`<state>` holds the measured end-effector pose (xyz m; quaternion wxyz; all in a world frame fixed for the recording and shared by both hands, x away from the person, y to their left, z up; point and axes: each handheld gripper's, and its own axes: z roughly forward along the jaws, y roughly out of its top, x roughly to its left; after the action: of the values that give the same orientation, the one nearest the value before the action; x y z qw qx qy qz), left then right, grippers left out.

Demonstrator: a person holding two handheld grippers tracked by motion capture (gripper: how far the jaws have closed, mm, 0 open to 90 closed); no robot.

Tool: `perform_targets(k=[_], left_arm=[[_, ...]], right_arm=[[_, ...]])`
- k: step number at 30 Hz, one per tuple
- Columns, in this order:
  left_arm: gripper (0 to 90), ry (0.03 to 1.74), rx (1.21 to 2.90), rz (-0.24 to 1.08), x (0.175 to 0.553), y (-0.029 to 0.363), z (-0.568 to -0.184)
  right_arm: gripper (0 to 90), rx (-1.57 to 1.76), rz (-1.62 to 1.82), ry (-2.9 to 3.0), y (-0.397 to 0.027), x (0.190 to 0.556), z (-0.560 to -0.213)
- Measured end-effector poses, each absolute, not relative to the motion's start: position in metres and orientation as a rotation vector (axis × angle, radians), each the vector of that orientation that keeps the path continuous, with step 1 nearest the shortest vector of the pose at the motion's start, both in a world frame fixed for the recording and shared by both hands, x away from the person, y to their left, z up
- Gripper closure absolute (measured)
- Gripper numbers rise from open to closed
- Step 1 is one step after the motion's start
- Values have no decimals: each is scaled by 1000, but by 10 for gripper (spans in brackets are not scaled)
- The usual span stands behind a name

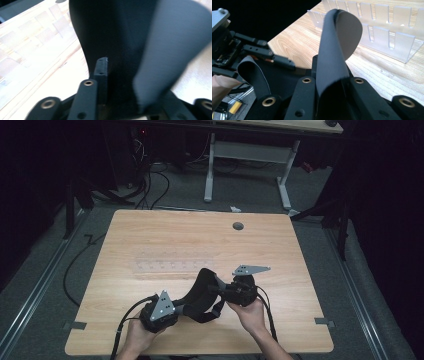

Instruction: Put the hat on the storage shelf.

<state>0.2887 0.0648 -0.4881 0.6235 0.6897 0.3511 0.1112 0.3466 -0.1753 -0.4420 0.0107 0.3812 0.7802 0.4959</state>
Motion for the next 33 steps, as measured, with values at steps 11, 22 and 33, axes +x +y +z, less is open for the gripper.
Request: perform_targets(k=[11,22,33], left_arm=[[860,728,1651,155,278,62,-485],[862,726,1620,133,277,69,-479],[862,754,1521,89,282,79,-469]], right_arm=[[667,1196,1564,2396,-179,352,-442],[539,1210,1596,2301,-211,343,-439],[454,1295,1313,2133,-252,340,-473]])
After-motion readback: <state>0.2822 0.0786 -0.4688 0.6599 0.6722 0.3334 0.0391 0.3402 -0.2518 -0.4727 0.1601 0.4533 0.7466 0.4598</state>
